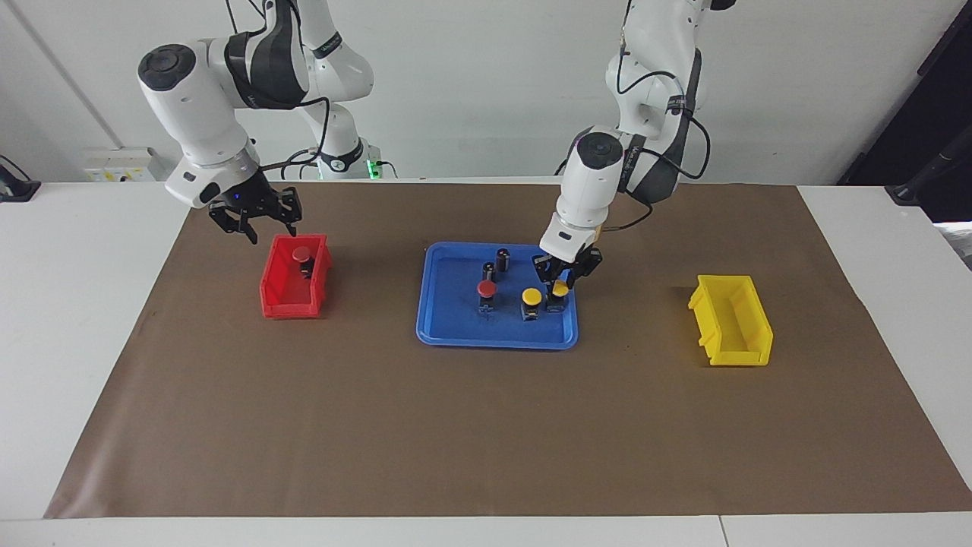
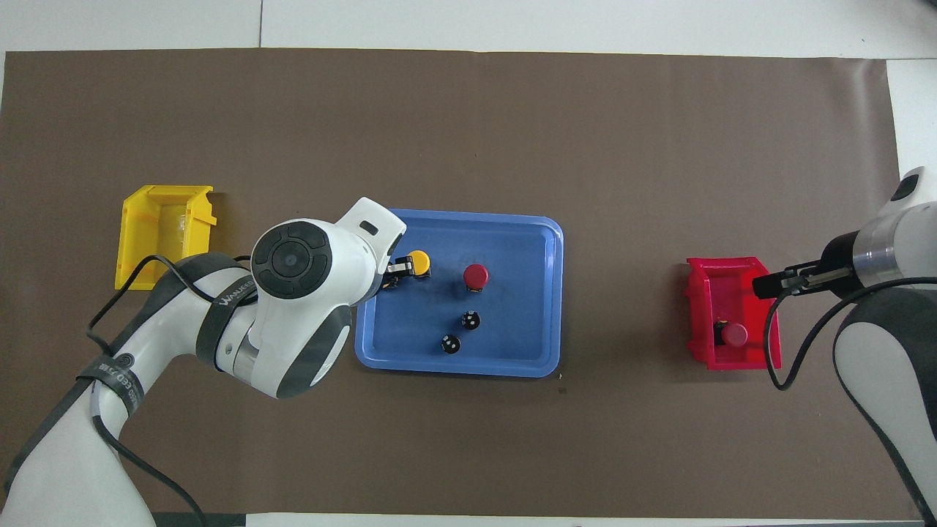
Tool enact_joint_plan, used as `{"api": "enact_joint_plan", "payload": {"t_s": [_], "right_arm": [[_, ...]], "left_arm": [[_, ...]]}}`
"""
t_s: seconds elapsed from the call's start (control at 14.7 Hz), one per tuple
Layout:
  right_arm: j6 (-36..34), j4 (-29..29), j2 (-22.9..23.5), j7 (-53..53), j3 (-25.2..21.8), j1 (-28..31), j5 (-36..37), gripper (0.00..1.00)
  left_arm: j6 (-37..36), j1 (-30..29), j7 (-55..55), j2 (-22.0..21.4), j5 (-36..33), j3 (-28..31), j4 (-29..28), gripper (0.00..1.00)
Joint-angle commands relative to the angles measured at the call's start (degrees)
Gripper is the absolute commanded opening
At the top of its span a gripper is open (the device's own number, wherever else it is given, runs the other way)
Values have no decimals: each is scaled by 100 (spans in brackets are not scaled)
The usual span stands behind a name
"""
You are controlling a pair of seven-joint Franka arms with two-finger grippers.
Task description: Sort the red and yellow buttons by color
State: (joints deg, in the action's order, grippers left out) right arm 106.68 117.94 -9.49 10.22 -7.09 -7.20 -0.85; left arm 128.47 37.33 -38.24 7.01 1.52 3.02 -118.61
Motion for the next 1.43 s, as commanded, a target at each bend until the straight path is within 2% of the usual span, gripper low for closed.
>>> {"api": "enact_joint_plan", "payload": {"t_s": [0.0, 0.07, 0.2, 0.34, 0.41, 0.48, 0.54, 0.68, 0.88, 1.02, 1.15, 1.36], "right_arm": [[-200, -438, 254, -125, 14, 0, -265, 88], [-261, -569, 324, -248, 14, -70, -388, 96], [-323, -1069, 579, -799, 23, -490, -442, 99], [-472, -1876, 1165, -1957, 32, -1184, -442, 99], [-455, -2280, 1500, -2398, 32, -1483, -433, 99], [-377, -2676, 1921, -2889, 32, -1877, -407, 96], [-193, -2810, 2160, -3268, 41, -2116, -407, 88], [447, -2568, 2372, -3596, 41, -2521, -372, 75], [906, -2302, 2513, -4061, 41, -2935, -345, 73], [1187, -2293, 2767, -4317, 32, -3146, -328, 73], [1373, -2302, 3040, -4519, 32, -3331, -5, 73], [1434, -2197, 3208, -4555, 41, -3525, 340, 72]], "left_arm": [[-1276, 11, 80, -419, 76, 146, 582, 2], [-1820, -146, 193, -542, 85, 164, 881, 2], [-2474, -742, 876, -910, 417, 173, 1138, 1], [-3124, -1742, 1860, -1132, 463, 173, 1401, 1], [-3205, -2112, 2299, -1167, 446, 173, 1428, 1], [-3232, -2447, 2687, -1167, 428, 173, 1420, 1], [-3119, -2807, 3082, -1176, 436, 173, 1359, 1], [-2847, -3257, 3516, -1194, 428, 173, 1253, 1], [-2468, -3347, 3438, -1159, 428, 182, 1183, 1], [-2380, -3381, 3341, -1158, 419, 182, 1139, 1], [-2301, -3478, 3358, -1176, 410, 173, 1025, 1], [-1757, -3505, 3411, -1115, 401, 182, 753, 1]]}}
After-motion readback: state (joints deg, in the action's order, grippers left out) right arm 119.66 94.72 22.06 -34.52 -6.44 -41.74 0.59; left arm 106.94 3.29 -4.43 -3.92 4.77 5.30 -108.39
